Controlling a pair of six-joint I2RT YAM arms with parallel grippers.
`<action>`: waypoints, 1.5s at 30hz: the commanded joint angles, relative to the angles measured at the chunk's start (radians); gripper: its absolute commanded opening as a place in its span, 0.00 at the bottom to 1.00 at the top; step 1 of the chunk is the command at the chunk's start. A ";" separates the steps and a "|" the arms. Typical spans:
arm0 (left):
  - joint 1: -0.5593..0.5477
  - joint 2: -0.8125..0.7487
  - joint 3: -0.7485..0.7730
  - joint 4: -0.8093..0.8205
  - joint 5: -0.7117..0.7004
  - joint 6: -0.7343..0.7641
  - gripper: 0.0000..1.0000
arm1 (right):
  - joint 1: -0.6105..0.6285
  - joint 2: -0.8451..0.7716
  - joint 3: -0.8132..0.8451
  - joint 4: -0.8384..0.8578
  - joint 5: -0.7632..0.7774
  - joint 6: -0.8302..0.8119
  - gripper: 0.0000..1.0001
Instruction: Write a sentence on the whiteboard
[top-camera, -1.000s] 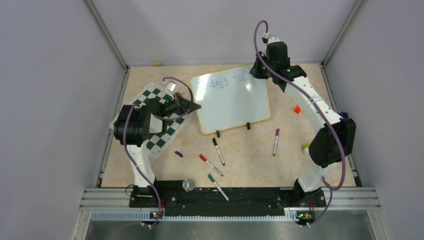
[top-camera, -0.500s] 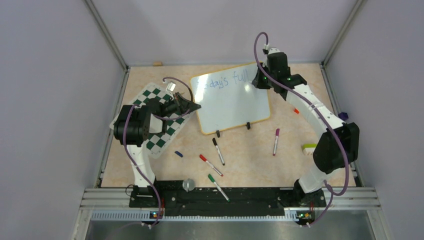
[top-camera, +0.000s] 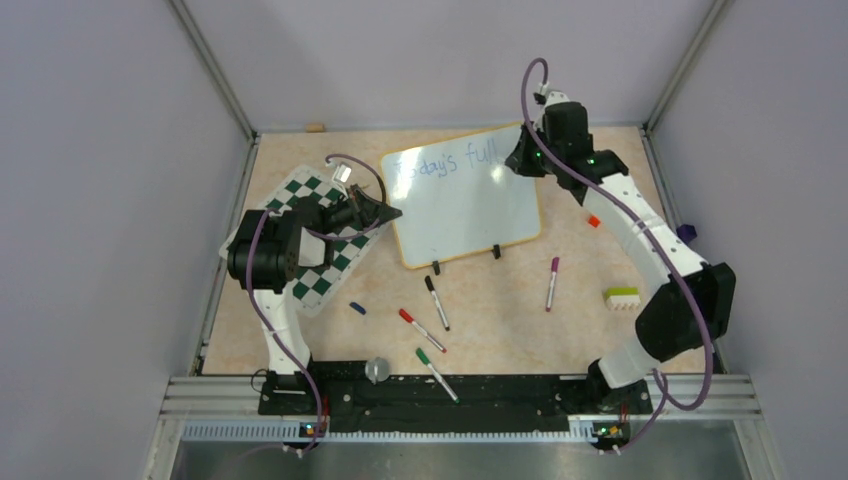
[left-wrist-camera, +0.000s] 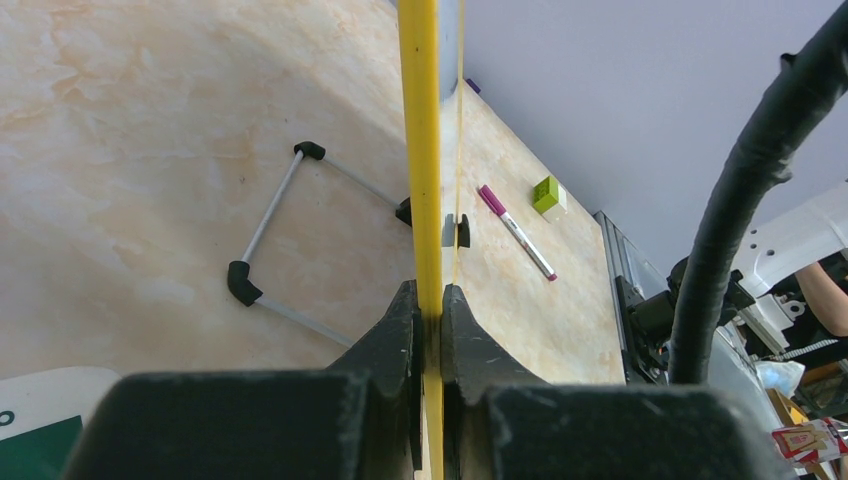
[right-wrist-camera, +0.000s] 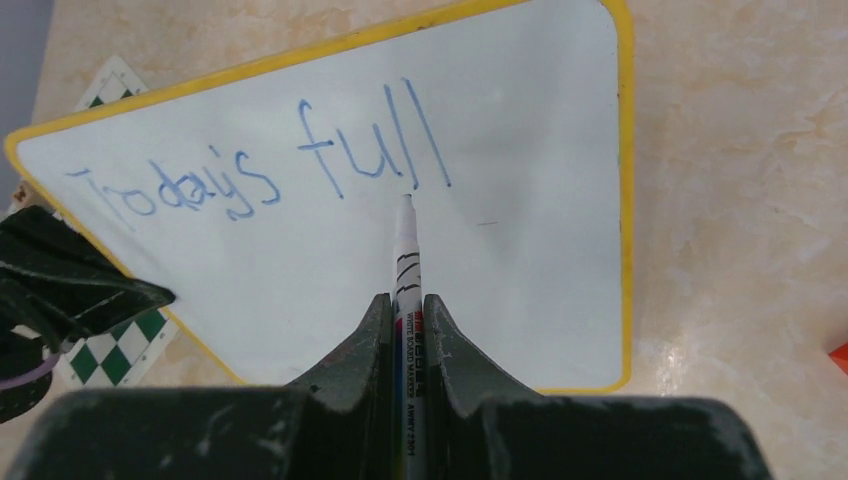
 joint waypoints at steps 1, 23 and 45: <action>0.004 -0.022 -0.001 0.112 0.005 0.087 0.00 | 0.002 -0.135 -0.046 0.055 -0.061 0.016 0.00; 0.005 -0.054 -0.044 0.113 -0.030 0.093 0.00 | 0.413 -0.011 -0.179 0.281 0.127 -0.192 0.00; 0.004 -0.057 -0.046 0.113 -0.027 0.096 0.00 | 0.451 0.100 -0.079 0.296 0.148 -0.245 0.00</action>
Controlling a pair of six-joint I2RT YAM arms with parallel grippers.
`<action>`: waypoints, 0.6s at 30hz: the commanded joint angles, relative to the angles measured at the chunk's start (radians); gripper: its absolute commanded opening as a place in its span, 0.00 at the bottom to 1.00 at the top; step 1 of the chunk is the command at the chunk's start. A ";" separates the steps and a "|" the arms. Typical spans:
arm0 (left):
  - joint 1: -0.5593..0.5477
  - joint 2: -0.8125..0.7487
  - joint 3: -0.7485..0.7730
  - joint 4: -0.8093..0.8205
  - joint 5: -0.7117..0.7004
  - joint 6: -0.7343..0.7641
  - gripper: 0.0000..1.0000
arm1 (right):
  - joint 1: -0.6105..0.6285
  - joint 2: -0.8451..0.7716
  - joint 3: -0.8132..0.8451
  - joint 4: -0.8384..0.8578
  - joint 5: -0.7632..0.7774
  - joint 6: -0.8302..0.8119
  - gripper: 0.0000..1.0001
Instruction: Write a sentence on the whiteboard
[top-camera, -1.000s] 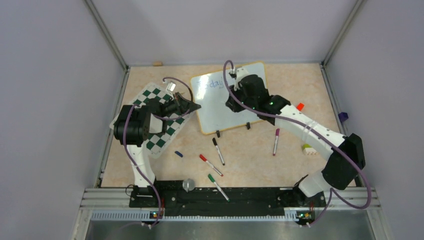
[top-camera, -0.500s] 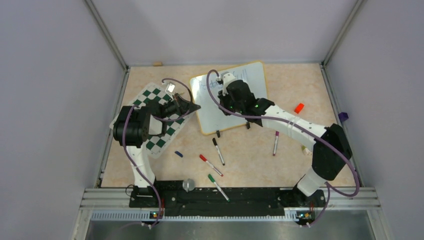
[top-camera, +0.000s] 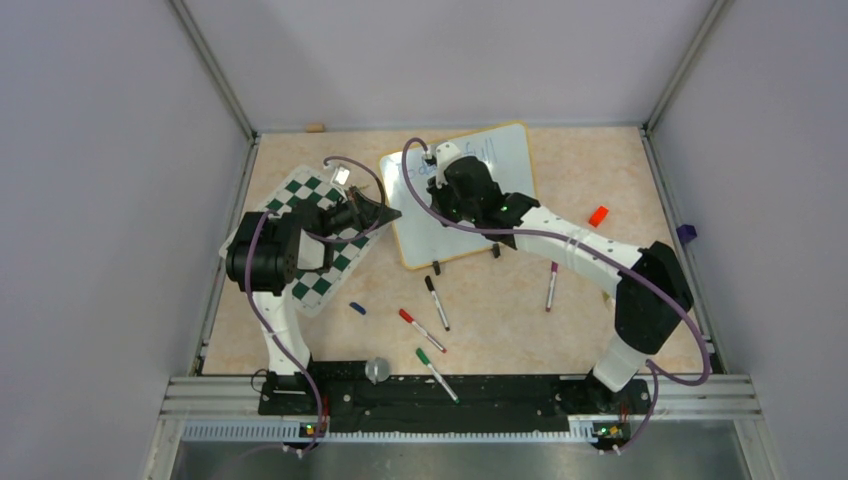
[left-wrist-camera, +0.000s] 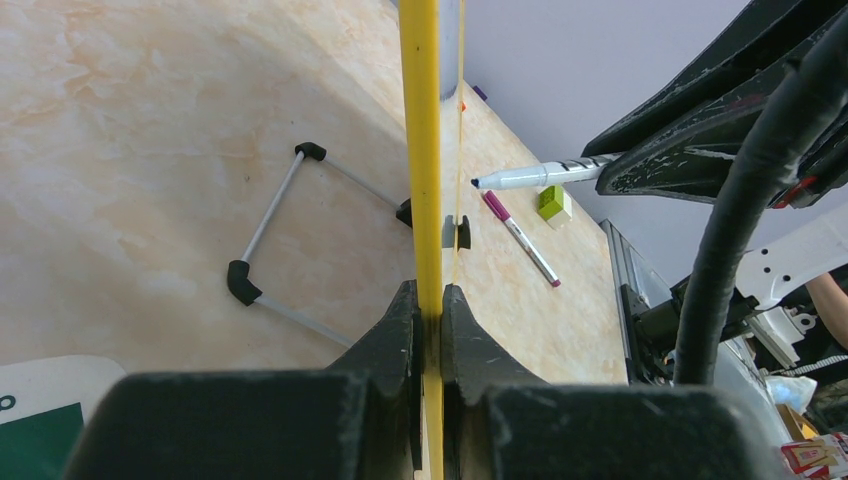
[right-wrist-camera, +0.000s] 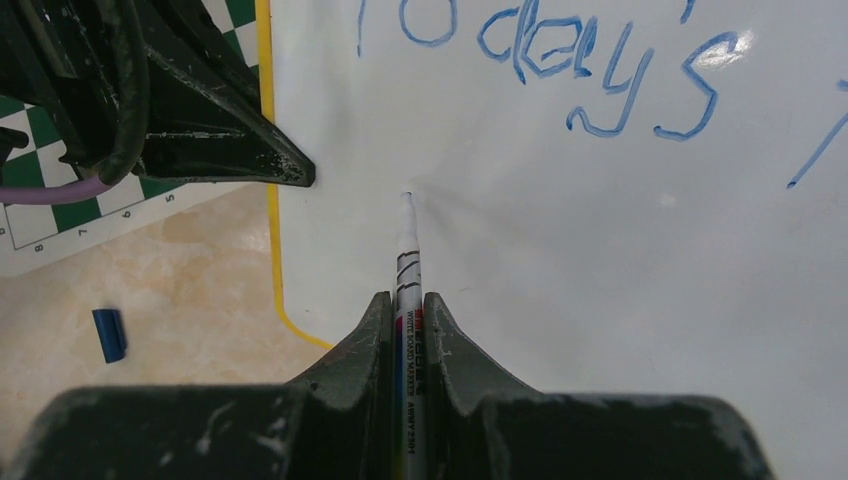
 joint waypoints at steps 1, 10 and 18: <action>0.004 -0.036 -0.011 0.109 0.001 0.083 0.00 | 0.013 0.014 0.066 0.029 0.018 -0.013 0.00; 0.003 -0.037 -0.008 0.109 0.009 0.085 0.00 | 0.012 0.040 0.086 0.020 0.034 -0.010 0.00; 0.004 -0.037 -0.009 0.109 0.009 0.086 0.00 | 0.012 0.068 0.106 0.007 0.037 -0.011 0.00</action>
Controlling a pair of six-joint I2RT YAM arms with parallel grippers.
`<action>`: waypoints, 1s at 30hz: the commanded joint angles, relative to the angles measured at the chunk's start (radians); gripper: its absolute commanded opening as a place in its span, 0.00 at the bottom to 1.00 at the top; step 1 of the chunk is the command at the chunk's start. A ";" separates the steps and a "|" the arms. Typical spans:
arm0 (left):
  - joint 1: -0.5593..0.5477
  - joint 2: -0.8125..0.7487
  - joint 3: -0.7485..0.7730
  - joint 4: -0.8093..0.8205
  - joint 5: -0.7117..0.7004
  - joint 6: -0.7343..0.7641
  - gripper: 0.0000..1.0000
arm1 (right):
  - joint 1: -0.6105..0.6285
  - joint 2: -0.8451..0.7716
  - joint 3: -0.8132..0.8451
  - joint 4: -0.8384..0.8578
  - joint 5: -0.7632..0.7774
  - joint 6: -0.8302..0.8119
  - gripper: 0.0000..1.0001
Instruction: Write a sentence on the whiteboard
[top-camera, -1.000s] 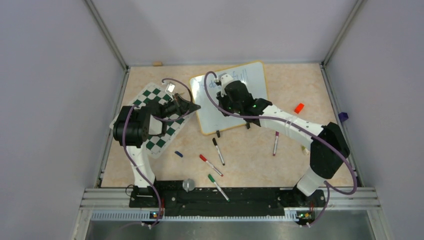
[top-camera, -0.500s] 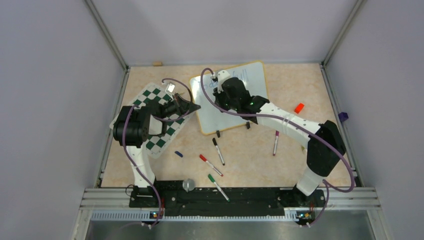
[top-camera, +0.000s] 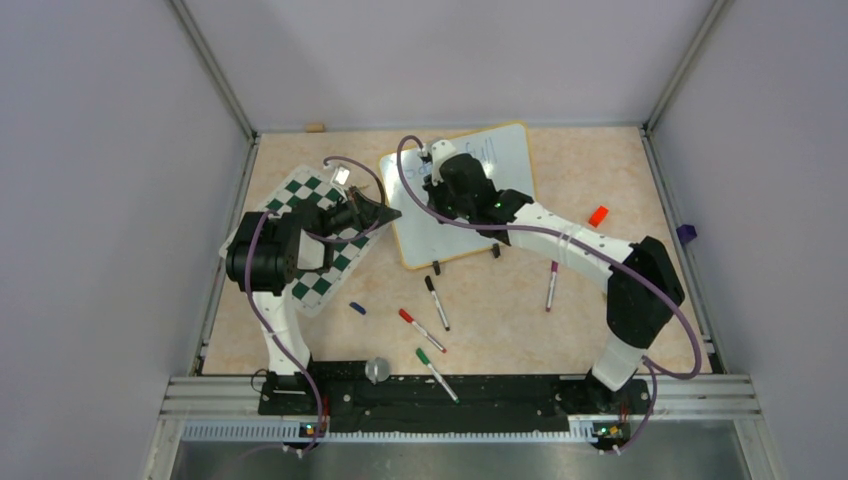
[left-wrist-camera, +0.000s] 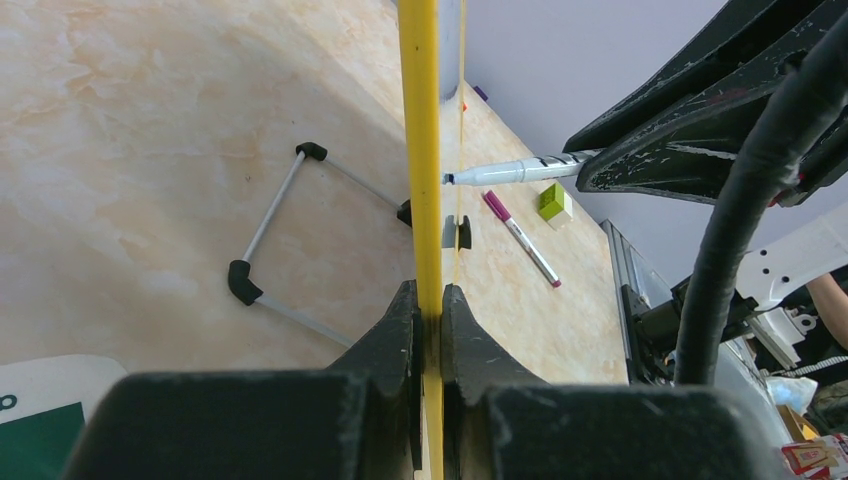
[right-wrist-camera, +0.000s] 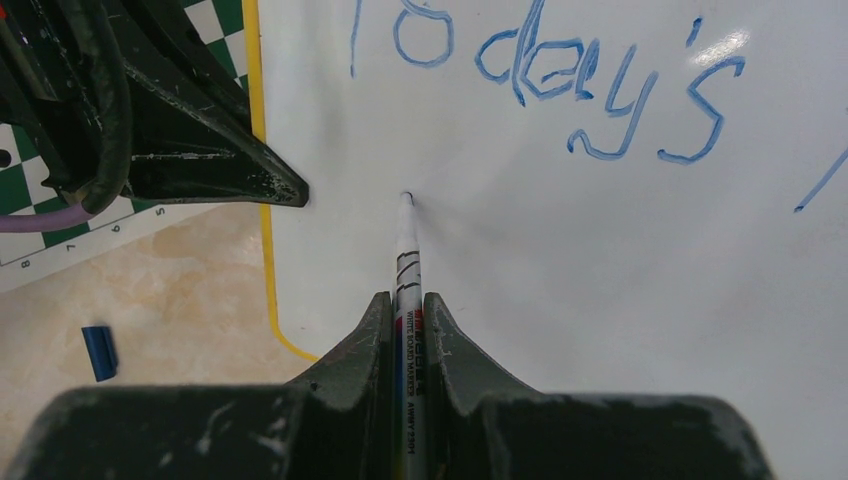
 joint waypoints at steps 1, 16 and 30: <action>0.004 -0.038 -0.009 0.110 0.010 0.087 0.00 | 0.012 0.024 0.064 0.012 0.019 -0.012 0.00; 0.005 -0.036 -0.006 0.110 0.014 0.085 0.00 | 0.012 0.055 0.083 -0.002 -0.037 -0.023 0.00; 0.005 -0.039 -0.008 0.110 0.014 0.085 0.00 | 0.012 0.031 0.040 -0.026 -0.045 -0.023 0.00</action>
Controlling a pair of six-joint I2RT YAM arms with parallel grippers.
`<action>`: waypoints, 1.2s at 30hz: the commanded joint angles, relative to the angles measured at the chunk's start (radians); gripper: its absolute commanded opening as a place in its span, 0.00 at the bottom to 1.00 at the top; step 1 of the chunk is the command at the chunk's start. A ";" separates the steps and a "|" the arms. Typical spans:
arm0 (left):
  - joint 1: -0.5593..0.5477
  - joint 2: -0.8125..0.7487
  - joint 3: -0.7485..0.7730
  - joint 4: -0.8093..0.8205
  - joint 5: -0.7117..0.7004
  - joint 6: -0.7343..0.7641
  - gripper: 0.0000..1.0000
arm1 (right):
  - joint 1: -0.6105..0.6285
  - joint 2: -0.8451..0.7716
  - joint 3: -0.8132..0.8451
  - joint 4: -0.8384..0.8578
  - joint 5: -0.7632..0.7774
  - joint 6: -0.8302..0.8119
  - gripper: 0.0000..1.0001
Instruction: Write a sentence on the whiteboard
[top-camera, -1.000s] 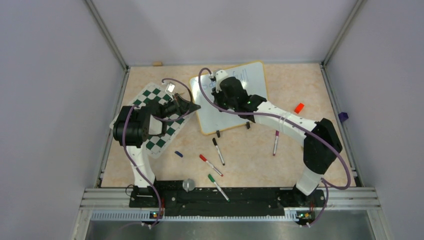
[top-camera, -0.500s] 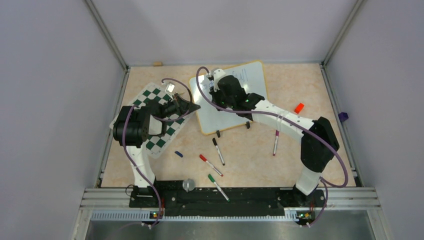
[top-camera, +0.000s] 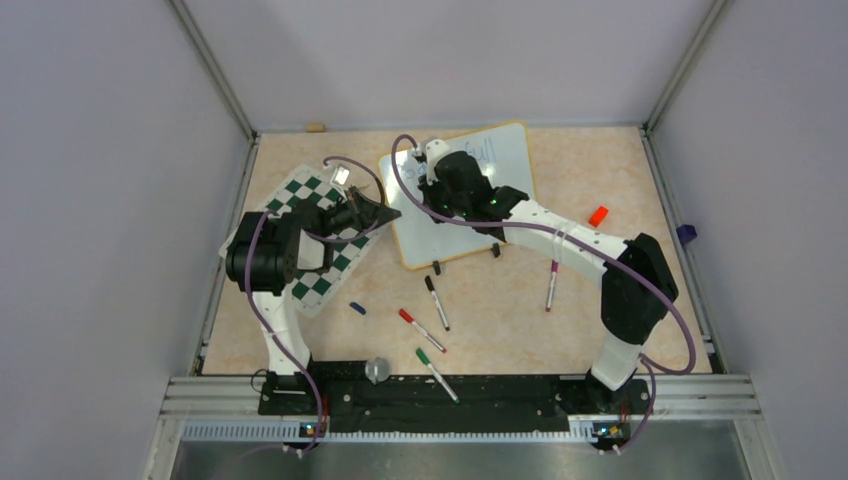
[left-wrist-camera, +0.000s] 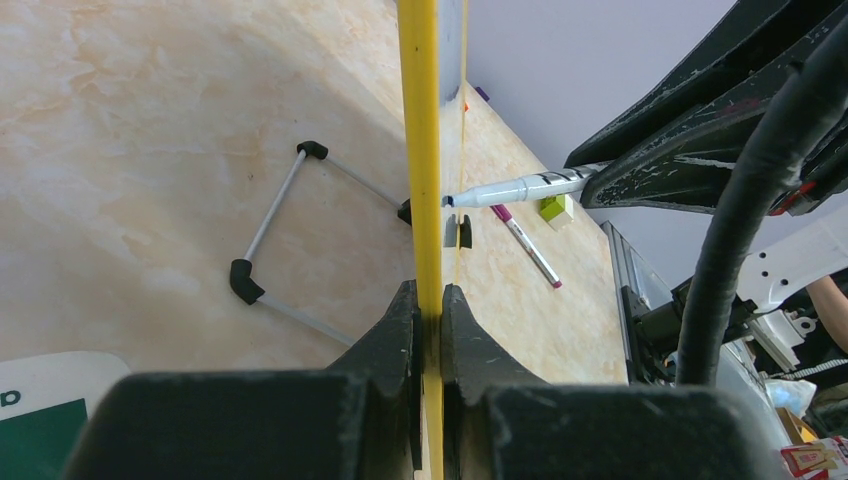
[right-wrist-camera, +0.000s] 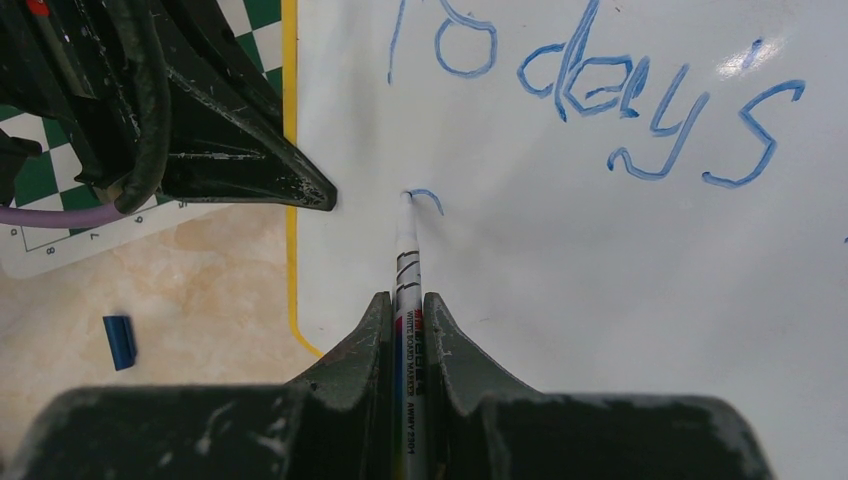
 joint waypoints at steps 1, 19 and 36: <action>0.005 -0.039 -0.007 0.116 0.016 0.085 0.00 | 0.010 -0.004 -0.007 -0.004 0.007 -0.015 0.00; 0.005 -0.037 -0.010 0.116 0.012 0.085 0.00 | 0.010 -0.020 -0.023 -0.046 0.039 -0.014 0.00; 0.005 -0.042 -0.013 0.116 0.014 0.089 0.00 | 0.010 -0.024 -0.004 -0.063 0.162 0.001 0.00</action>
